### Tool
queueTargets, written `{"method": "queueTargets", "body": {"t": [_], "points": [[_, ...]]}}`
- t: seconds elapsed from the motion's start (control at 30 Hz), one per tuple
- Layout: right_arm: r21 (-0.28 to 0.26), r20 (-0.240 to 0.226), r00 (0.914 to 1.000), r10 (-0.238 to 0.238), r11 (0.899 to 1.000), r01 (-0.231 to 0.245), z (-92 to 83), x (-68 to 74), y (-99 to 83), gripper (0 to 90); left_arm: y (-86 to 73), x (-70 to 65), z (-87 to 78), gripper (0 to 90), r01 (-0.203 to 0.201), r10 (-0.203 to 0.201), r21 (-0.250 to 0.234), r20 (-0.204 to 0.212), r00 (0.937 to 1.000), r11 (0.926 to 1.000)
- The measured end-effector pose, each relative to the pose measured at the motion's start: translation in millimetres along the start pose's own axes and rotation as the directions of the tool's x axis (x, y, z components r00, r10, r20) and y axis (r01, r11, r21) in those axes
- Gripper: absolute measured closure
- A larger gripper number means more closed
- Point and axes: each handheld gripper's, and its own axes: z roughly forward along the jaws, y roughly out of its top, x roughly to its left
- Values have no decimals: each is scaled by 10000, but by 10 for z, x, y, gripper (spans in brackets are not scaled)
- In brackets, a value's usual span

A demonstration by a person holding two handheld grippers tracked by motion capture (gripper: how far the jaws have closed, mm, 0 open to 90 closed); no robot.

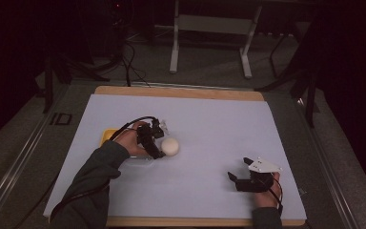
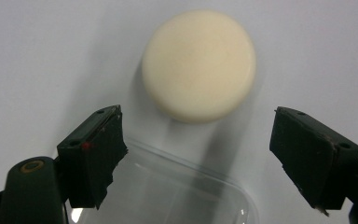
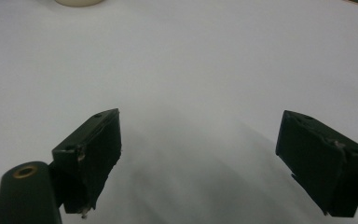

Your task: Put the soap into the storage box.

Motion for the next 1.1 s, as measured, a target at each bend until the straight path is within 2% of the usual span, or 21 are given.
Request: {"method": "queueTargets", "body": {"t": [0.3,0.8,1.1], "points": [[-3,-3,10000,-35,10000,35,2,-1,0,139,37,25,83,150,96,-96,10,112,9999,10000],[-1,-13,10000,-43,10000,43,2,-1,0,139,114,35,169,145,24,-31,335,204,9998,9994],[30,-27,10000,-69,10000,69,4,-1,1,139,174,34,201,131,-199,185,727,198,9996,9972]]}}
